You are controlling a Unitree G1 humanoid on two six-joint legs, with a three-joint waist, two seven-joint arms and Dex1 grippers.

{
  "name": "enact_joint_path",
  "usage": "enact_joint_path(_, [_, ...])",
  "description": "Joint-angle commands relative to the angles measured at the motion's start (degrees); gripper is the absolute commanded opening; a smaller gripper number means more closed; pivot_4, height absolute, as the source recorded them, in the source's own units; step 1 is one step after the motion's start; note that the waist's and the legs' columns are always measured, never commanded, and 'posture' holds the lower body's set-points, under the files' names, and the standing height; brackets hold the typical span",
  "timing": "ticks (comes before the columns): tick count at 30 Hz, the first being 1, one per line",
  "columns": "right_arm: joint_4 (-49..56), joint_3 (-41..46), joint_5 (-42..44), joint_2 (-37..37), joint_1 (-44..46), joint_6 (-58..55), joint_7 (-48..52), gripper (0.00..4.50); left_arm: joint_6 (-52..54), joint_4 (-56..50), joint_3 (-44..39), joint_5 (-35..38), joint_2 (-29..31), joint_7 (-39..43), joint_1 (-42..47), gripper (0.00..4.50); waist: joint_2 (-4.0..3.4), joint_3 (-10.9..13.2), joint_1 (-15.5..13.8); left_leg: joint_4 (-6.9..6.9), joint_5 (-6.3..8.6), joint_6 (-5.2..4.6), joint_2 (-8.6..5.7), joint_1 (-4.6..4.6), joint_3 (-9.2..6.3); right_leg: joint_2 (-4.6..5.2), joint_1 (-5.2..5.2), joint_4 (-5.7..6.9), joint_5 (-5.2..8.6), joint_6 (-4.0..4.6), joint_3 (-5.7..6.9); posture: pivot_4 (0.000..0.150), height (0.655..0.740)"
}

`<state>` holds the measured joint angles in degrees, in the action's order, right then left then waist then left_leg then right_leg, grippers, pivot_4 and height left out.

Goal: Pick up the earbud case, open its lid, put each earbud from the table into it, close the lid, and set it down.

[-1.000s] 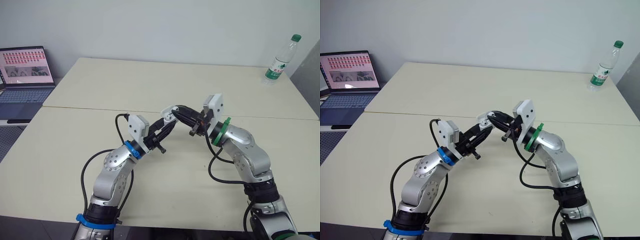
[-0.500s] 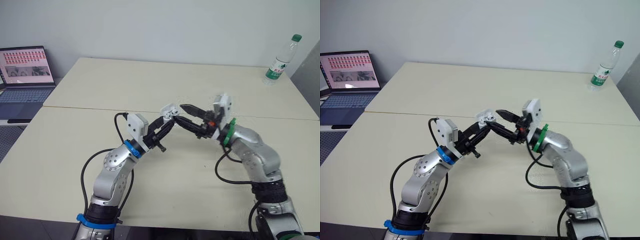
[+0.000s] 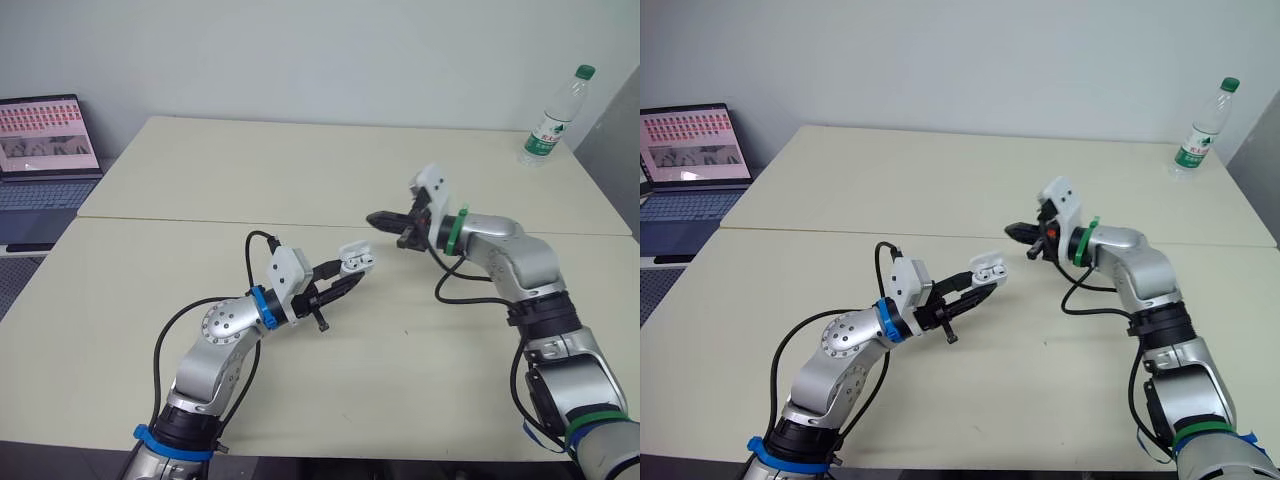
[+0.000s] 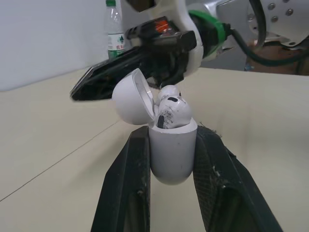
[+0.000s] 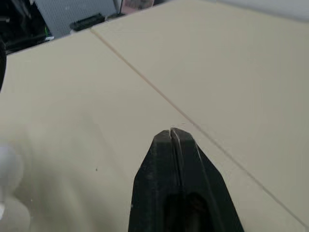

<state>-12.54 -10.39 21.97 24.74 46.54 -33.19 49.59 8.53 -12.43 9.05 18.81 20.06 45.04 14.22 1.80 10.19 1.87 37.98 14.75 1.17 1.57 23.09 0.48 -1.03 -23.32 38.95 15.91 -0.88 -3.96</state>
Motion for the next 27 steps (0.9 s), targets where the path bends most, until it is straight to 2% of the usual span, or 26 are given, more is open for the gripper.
enact_joint_path(1, [5.68,-0.05,2.33,1.74,2.0,-2.06,6.41,0.08,-1.1,-0.78,0.55,-1.45,0.4,-0.08,0.53,0.84,0.0,0.0,-0.06,0.0,0.0,0.0,-0.01,0.02,-0.01,0.04,0.0,-0.02,0.0,0.0,0.01,0.15,0.74])
enact_joint_path(5, [12.97,-0.09,5.92,4.4,-0.4,-7.46,11.33,0.08,-1.3,-0.82,0.2,-2.04,0.03,-0.68,-0.15,0.84,0.0,0.0,-0.2,0.04,0.01,-0.01,-0.03,0.07,-0.11,0.1,0.01,-0.03,0.0,0.0,0.11,0.15,0.74])
enact_joint_path(9, [17.81,-0.43,5.76,5.82,-3.13,-8.77,10.89,0.08,-1.21,-1.26,0.02,-2.23,-0.13,-1.15,-0.6,0.84,0.0,0.0,-0.13,0.05,0.01,-0.01,-0.02,0.04,-0.18,0.09,0.04,0.01,0.0,0.0,0.21,0.15,0.74])
enact_joint_path(17, [20.14,-2.64,-1.5,6.73,-7.62,-1.39,7.75,0.08,1.16,-2.02,-1.75,0.21,-1.19,-1.98,-0.23,0.84,0.0,0.0,-0.05,0.06,0.0,-0.01,-0.01,-0.02,-0.15,0.06,0.04,0.06,0.0,-0.01,0.19,0.15,0.74])
enact_joint_path(20, [20.73,0.46,-0.08,5.6,-8.94,0.93,6.94,0.08,4.31,-2.65,-2.27,2.43,-1.07,-1.69,-0.17,0.84,0.0,0.0,-0.06,0.06,0.0,-0.01,-0.03,-0.01,-0.14,0.06,0.05,0.03,0.0,-0.01,0.17,0.15,0.74])
enact_joint_path(23, [20.97,6.96,3.81,3.56,-10.24,5.08,6.27,0.08,14.95,-3.96,-3.93,8.62,-1.26,-3.62,-0.5,0.84,0.01,0.0,-0.06,0.06,0.0,-0.01,-0.02,0.0,-0.15,0.06,0.05,0.03,0.0,-0.01,0.18,0.15,0.74])
enact_joint_path(26, [21.89,10.12,5.18,5.32,-14.24,9.64,9.69,0.65,30.73,-5.2,-6.25,17.87,-1.71,-7.7,-0.48,0.84,0.01,0.0,-0.07,0.06,0.0,-0.01,-0.02,-0.01,-0.19,0.06,0.08,0.04,0.01,-0.02,0.21,0.15,0.74])
enact_joint_path(27, [22.22,10.31,4.77,6.06,-15.96,11.96,10.94,0.96,35.12,-4.96,-7.08,20.32,-2.11,-9.39,-0.2,0.84,0.01,0.0,-0.15,0.06,0.0,-0.01,-0.03,-0.01,-0.21,0.06,0.1,0.02,0.01,-0.03,0.22,0.15,0.74])
